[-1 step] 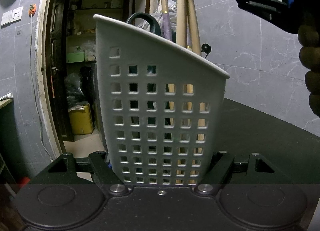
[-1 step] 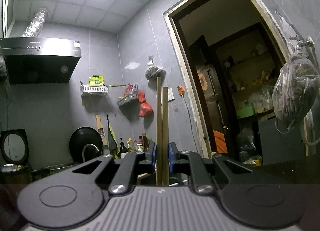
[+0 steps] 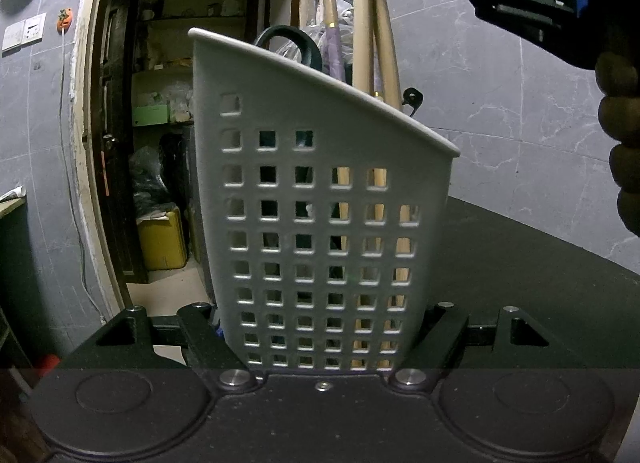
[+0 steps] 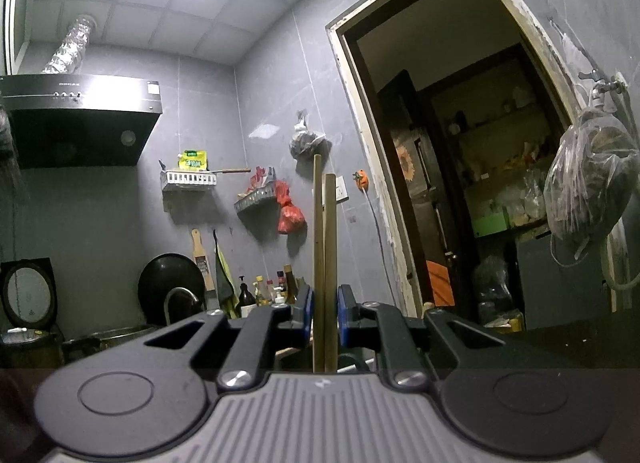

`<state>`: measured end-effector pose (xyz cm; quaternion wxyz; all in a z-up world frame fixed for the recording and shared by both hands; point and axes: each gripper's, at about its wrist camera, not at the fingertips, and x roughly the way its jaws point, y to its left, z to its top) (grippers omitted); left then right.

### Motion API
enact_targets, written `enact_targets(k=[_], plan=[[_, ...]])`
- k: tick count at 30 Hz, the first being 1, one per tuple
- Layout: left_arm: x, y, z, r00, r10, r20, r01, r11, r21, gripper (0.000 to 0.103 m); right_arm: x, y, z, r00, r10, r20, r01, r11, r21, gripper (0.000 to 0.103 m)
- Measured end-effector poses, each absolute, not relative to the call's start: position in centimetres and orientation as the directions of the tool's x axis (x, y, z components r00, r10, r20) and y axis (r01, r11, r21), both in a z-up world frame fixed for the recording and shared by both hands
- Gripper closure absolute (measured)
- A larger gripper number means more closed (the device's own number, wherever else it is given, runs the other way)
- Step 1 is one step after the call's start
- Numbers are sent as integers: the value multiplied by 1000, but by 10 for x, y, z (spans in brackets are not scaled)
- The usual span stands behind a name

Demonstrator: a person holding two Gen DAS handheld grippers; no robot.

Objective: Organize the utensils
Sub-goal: 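Lower the chopsticks into the caddy held by the left tool, then open the right tool and withdraw it from the caddy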

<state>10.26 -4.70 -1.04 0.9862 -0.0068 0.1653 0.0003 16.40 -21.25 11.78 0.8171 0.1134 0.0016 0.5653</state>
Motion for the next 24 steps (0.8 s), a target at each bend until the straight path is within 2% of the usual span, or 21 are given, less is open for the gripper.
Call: enact_targets(k=[9,17,24], plan=[[102,-47,-11,945,0,-328,-4,1000,-10,25,166,-212,111,365,926,97,-919,342,195,88],[103,-48,-11,945,1,-327,-5,1000,-9,25,164,-213,110,362,927,98,-921,339,192,83],[103,-48,-11,946,3,-324,-6,1000,-8,25,162,-217,110,372,921,114,-918,346,192,68]])
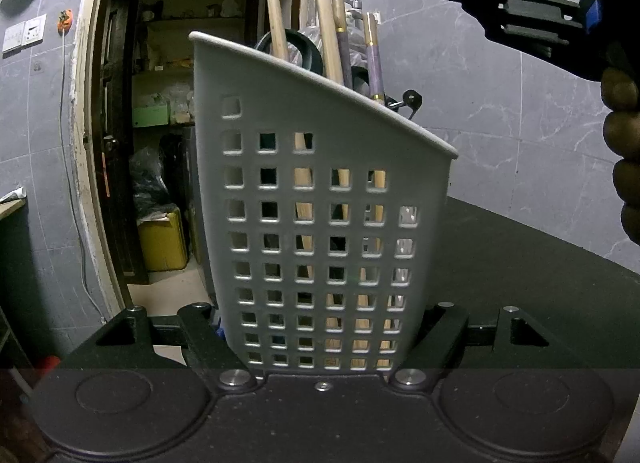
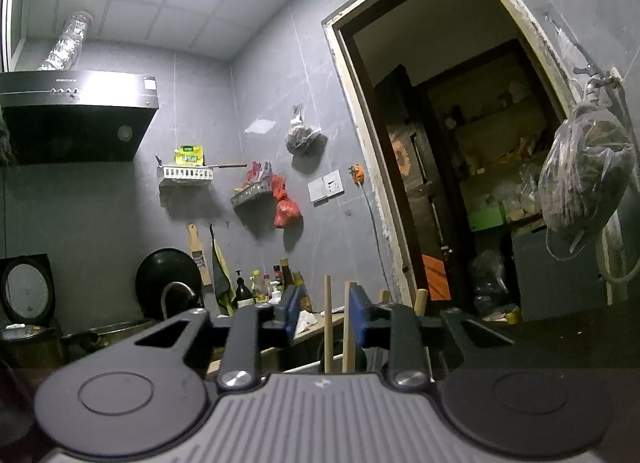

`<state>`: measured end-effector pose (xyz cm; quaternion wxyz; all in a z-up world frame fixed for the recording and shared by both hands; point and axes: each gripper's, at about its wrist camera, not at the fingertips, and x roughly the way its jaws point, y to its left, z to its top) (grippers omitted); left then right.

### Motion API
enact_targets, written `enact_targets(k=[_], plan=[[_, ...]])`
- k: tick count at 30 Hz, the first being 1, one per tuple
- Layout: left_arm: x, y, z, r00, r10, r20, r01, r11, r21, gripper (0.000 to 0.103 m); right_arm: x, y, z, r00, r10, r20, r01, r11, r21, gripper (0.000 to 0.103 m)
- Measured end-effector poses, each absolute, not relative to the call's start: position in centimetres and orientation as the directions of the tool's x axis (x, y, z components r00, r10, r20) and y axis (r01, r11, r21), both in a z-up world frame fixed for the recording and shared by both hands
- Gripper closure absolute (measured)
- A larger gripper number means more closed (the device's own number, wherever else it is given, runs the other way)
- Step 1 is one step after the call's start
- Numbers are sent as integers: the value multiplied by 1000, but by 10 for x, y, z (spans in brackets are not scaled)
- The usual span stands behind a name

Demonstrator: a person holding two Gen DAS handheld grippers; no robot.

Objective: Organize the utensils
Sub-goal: 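Open the right tool and withdraw it from the caddy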

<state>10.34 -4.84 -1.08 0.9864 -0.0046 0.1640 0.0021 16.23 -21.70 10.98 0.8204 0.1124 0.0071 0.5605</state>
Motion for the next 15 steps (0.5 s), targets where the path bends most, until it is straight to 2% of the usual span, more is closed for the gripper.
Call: enact_targets(k=[6,15], plan=[[99,-51,-9,949,7,-315,-9,1000,-5,24,159,-223,111,387,913,132,-913,359,196,53],[82,-54,-3,962,22,-273,-21,1000,9,12,144,-236,109,422,893,157,-900,391,194,24]])
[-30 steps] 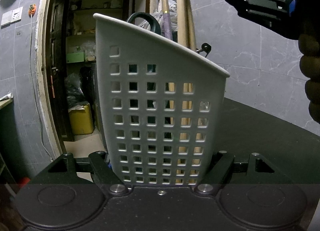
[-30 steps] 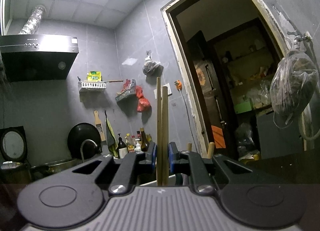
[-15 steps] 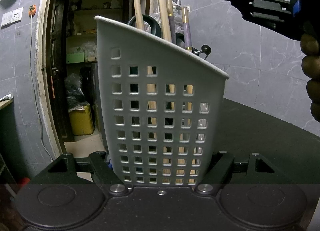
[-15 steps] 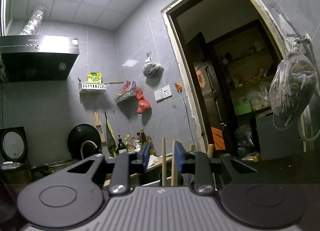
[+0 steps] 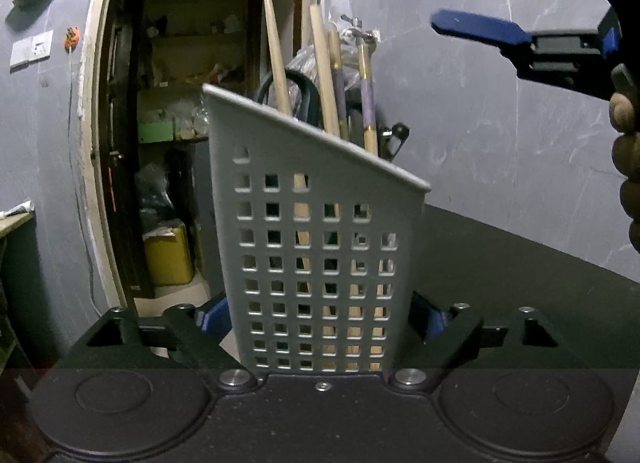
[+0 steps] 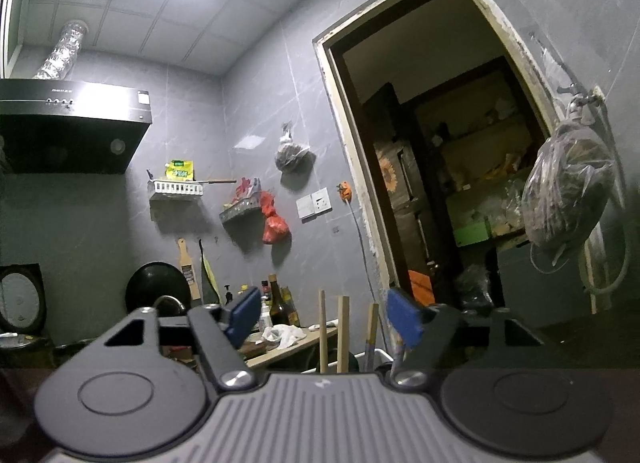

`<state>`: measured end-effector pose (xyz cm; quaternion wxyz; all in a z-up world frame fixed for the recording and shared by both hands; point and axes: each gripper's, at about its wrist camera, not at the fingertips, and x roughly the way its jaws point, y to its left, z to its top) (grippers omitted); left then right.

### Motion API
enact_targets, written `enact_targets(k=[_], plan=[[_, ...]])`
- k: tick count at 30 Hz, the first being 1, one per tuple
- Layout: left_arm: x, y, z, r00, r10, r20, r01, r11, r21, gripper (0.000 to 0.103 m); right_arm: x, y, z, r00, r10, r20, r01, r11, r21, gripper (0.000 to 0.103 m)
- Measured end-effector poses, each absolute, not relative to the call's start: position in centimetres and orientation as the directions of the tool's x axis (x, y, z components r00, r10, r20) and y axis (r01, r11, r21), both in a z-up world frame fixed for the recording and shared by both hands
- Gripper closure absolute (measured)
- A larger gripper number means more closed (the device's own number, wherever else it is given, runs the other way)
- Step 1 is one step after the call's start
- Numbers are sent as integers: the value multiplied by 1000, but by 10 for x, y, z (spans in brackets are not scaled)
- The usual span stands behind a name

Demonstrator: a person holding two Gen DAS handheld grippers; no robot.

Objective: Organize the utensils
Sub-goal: 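Open the right tool and withdraw it from the caddy, then set the caddy down on the table with the left tool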

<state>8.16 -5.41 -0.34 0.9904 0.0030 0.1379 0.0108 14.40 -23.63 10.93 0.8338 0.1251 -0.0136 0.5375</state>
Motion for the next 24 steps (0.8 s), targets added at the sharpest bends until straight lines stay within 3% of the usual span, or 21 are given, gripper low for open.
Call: enact_targets(k=[3,13,24], plan=[[73,-55,-1,969,40,-243,-38,999,15,4,135,-242,110,435,884,173,-895,403,190,15],[36,-60,6,981,63,-183,-60,998,24,1,102,-263,106,491,839,234,-870,457,185,0],[-14,-48,22,988,99,-119,-104,994,-41,1,60,-273,92,587,778,224,-809,559,180,0]])
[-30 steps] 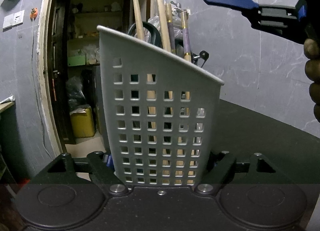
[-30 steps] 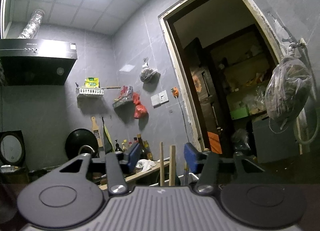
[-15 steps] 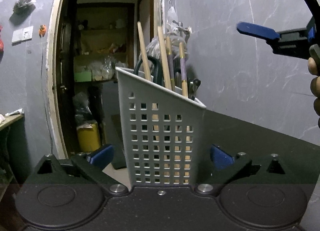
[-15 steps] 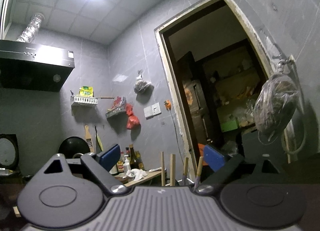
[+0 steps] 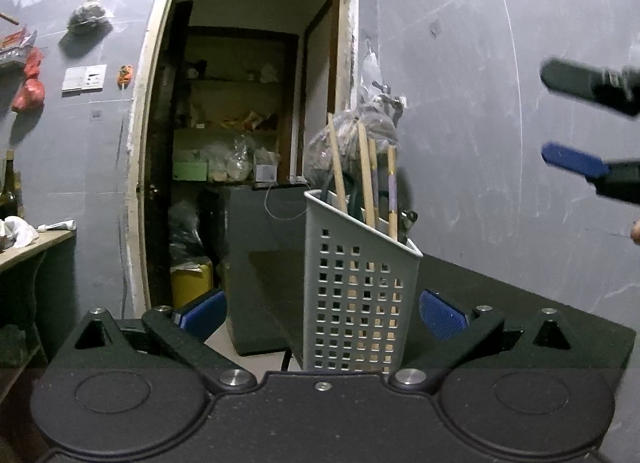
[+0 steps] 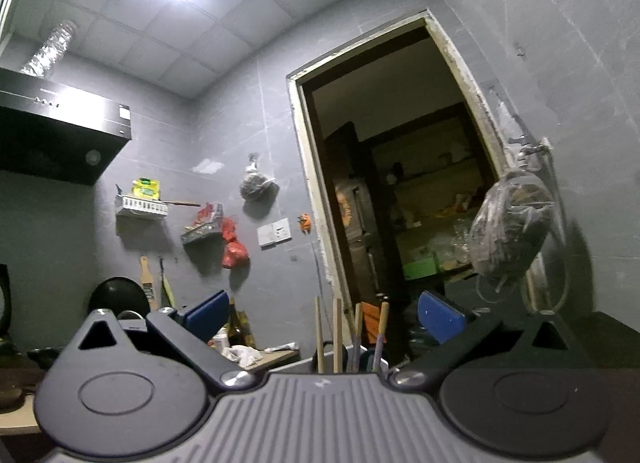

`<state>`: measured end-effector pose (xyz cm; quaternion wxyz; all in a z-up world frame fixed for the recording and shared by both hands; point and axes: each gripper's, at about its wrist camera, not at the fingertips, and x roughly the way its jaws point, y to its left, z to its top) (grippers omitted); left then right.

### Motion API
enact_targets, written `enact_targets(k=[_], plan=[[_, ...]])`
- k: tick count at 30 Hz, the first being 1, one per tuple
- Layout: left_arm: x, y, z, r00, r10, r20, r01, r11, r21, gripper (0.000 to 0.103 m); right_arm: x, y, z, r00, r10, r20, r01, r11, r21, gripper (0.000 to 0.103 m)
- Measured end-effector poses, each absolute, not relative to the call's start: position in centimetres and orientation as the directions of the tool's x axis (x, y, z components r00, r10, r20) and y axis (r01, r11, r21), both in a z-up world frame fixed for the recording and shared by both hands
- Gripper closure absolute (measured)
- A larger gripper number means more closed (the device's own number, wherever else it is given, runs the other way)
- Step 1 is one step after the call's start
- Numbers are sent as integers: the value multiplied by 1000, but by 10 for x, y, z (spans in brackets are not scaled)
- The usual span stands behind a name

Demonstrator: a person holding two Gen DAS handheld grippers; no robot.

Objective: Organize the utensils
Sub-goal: 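Set the caddy down on the table with the left tool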

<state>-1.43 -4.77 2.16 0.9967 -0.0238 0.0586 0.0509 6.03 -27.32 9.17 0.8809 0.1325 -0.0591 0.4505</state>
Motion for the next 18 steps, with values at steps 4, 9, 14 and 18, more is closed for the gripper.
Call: enact_targets(k=[4,9,14,18], plan=[[-31,-43,24,987,112,-114,-118,992,-49,1,45,-276,84,641,740,204,-767,608,204,0],[-44,-35,23,985,111,-131,-121,990,-75,1,31,-278,70,711,689,141,-698,669,254,0],[-58,-26,22,983,109,-144,-124,988,-94,1,22,-278,56,753,657,45,-639,713,287,0],[-68,-21,22,978,107,-176,-128,985,-112,1,10,-276,45,787,614,-54,-585,771,252,0]])
